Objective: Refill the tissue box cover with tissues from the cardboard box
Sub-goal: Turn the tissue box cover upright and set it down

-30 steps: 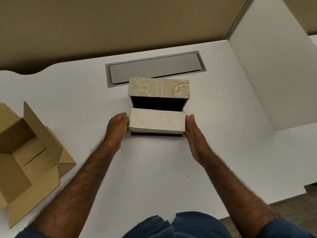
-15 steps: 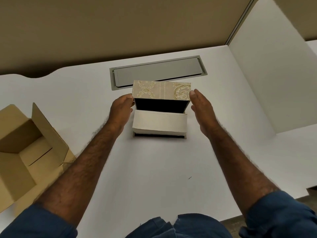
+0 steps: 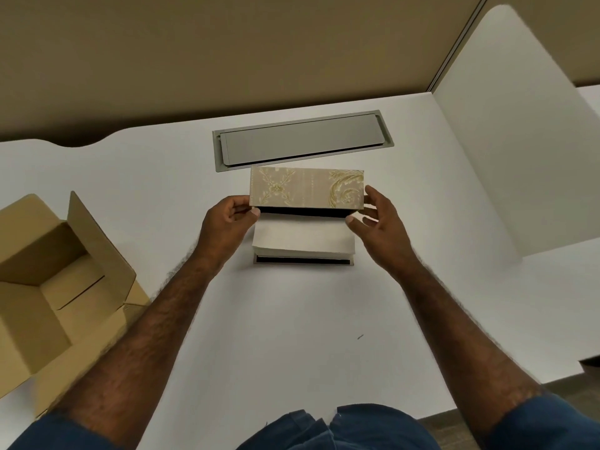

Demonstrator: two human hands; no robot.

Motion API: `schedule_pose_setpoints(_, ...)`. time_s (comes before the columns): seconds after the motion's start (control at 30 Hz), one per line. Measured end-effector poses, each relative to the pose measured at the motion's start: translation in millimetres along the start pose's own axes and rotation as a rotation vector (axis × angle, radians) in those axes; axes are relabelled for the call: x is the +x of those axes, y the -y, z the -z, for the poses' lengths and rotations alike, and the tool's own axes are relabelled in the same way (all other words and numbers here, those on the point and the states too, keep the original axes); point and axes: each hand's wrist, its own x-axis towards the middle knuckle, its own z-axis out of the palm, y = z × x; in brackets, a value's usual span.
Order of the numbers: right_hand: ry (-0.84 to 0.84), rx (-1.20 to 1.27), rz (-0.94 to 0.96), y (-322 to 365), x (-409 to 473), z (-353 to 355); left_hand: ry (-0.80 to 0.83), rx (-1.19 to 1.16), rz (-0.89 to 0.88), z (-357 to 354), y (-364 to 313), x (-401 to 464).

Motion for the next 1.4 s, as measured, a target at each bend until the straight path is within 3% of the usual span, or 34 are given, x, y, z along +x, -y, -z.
schedule_pose_setpoints(0.4, 0.136, -0.428, 0.131, -20.6, -16.4, 3.2, 0.072, 0.103, -0.049, 5.2, 18.4, -28.8)
schedule_pose_setpoints(0.73, 0.131, -0.498, 0.144, -20.5, -11.4, 0.2, 0.1, 0.093, -0.074, -0.5, 21.0, -33.7)
schedule_pose_setpoints(0.93, 0.123, -0.619, 0.165, -13.1, -4.5, 0.6, 0.139, 0.331, -0.127, 3.6, 18.7, -22.0)
schedule_pose_setpoints(1.2, 0.101, -0.738, 0.165, -9.5, -5.9, 1.7, 0.146, 0.361, -0.251, 1.7, 18.6, -19.0)
schedule_pose_setpoints(1.4, 0.054, -0.786, 0.188, -9.4, -5.5, 0.6, 0.134, 0.384, -0.249, -2.3, 17.0, -16.4)
